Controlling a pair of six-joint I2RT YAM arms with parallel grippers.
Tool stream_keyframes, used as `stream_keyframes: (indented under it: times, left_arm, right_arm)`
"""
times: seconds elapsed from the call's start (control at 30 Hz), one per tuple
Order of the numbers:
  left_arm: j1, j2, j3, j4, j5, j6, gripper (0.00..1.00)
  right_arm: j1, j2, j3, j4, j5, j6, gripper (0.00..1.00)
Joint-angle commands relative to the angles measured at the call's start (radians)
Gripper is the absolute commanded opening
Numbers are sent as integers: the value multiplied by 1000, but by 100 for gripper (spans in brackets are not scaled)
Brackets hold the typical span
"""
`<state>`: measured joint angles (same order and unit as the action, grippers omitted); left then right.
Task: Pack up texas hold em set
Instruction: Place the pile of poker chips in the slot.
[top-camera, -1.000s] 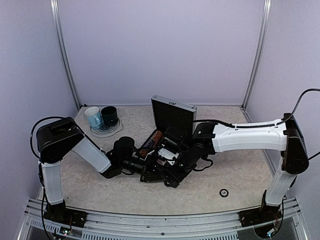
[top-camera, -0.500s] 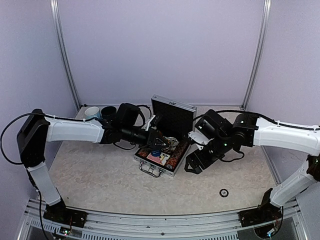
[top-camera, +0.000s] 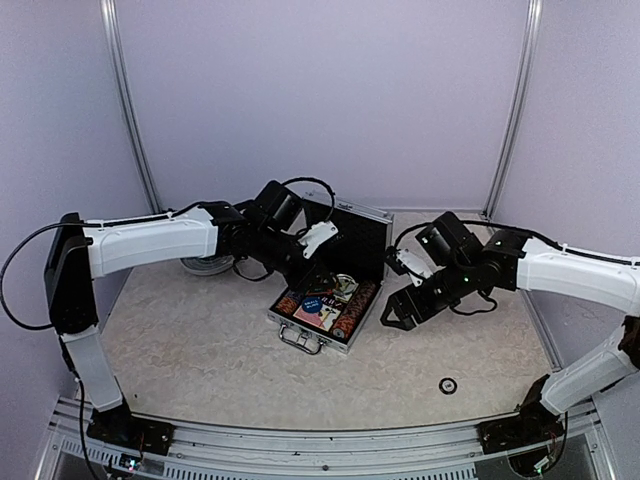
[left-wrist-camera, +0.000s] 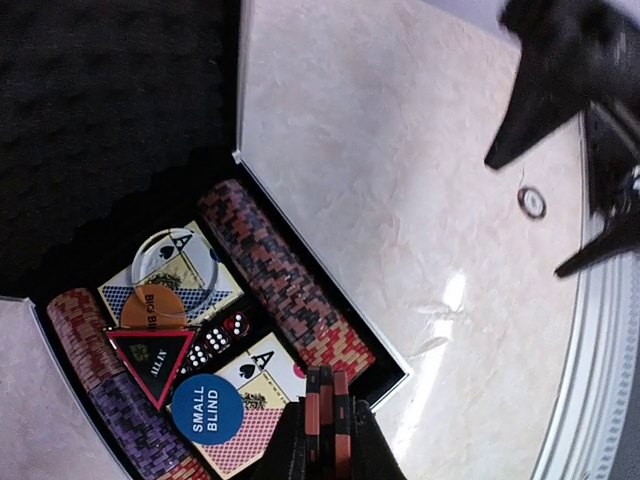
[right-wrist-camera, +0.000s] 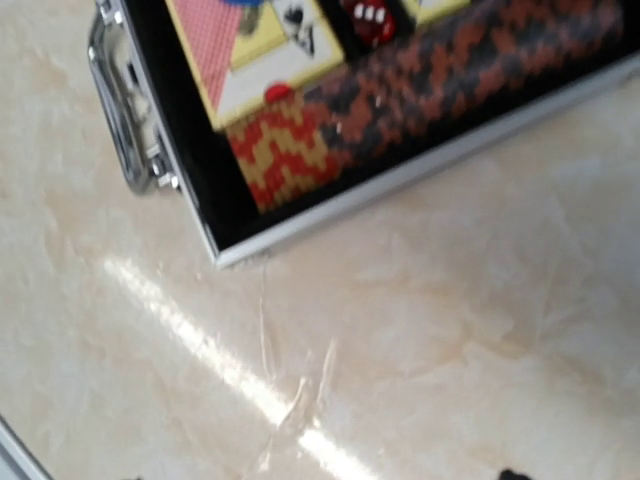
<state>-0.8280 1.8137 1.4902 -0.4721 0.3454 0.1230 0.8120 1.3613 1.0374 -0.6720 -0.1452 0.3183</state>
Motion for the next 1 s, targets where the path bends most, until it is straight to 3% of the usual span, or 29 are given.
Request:
stream_keyframes:
  times: [0.0,0.4,0.97]
  left_arm:
    - [-64,74,46,-167,-67,321,0]
    - [-139,200,140,-284,-141,574,0]
    - [-141,269,188,-302,-184,663,0]
  right_arm:
    - [-52,-44,-28,84,-50,-51,76]
    - [-133,-84,-102,110,-112,-80,75]
    - [-139,-65,-124,116,-130,-86,74]
